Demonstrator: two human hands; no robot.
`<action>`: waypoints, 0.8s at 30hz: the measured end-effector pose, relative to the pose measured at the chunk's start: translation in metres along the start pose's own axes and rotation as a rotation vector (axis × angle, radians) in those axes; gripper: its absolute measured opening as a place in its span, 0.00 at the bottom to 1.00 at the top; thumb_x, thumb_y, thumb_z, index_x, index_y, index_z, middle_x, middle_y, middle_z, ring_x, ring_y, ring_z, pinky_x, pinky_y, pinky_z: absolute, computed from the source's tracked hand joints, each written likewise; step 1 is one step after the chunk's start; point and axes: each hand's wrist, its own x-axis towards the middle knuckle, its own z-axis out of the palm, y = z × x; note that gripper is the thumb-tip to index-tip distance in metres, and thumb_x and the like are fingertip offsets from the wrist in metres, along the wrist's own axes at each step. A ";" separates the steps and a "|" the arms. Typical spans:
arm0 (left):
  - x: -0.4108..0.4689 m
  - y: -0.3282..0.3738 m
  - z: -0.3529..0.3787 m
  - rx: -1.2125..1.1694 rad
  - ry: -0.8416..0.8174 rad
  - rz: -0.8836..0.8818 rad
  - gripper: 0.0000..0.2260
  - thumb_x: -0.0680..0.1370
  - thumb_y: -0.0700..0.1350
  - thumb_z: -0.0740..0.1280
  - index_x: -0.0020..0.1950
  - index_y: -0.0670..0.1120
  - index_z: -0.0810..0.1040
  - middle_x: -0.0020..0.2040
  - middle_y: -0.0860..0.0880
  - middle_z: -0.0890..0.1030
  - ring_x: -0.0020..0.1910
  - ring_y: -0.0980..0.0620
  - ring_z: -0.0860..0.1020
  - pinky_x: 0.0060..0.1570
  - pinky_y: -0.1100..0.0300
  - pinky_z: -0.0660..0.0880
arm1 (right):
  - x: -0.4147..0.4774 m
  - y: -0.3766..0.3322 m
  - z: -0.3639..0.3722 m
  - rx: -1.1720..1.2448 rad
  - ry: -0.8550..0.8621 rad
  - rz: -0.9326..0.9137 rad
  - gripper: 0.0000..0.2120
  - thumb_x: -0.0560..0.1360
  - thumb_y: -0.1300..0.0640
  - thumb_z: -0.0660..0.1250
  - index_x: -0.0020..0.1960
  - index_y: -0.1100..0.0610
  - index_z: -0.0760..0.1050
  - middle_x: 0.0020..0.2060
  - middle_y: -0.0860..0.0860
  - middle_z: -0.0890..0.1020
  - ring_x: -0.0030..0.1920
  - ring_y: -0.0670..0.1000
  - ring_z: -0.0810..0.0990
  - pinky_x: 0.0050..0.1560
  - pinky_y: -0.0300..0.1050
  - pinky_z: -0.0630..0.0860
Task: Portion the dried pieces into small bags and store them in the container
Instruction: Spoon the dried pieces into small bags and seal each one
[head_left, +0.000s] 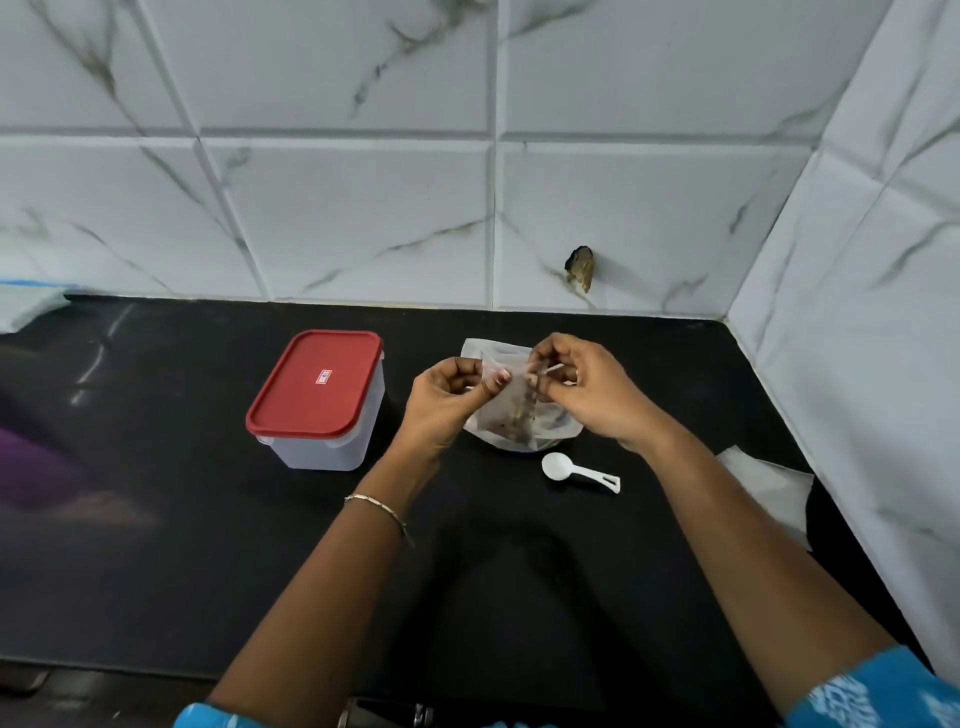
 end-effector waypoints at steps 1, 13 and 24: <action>0.002 0.004 -0.002 -0.007 -0.010 0.000 0.07 0.71 0.45 0.72 0.46 0.43 0.80 0.36 0.52 0.83 0.35 0.59 0.79 0.36 0.67 0.74 | 0.002 -0.003 -0.003 0.029 -0.012 0.004 0.08 0.77 0.65 0.67 0.49 0.53 0.74 0.45 0.47 0.80 0.44 0.45 0.80 0.48 0.42 0.80; 0.020 0.028 0.003 0.014 0.001 0.070 0.02 0.77 0.35 0.68 0.45 0.40 0.80 0.30 0.56 0.82 0.30 0.64 0.78 0.31 0.73 0.70 | 0.016 -0.014 -0.022 0.109 0.097 -0.016 0.11 0.76 0.69 0.67 0.47 0.53 0.81 0.42 0.45 0.83 0.41 0.41 0.81 0.43 0.37 0.79; 0.035 0.036 0.002 0.035 0.030 0.090 0.01 0.74 0.40 0.72 0.43 0.42 0.82 0.36 0.52 0.84 0.39 0.55 0.81 0.43 0.62 0.78 | 0.024 -0.020 -0.031 0.110 0.299 -0.052 0.12 0.72 0.67 0.72 0.51 0.59 0.71 0.35 0.54 0.81 0.29 0.37 0.75 0.34 0.26 0.70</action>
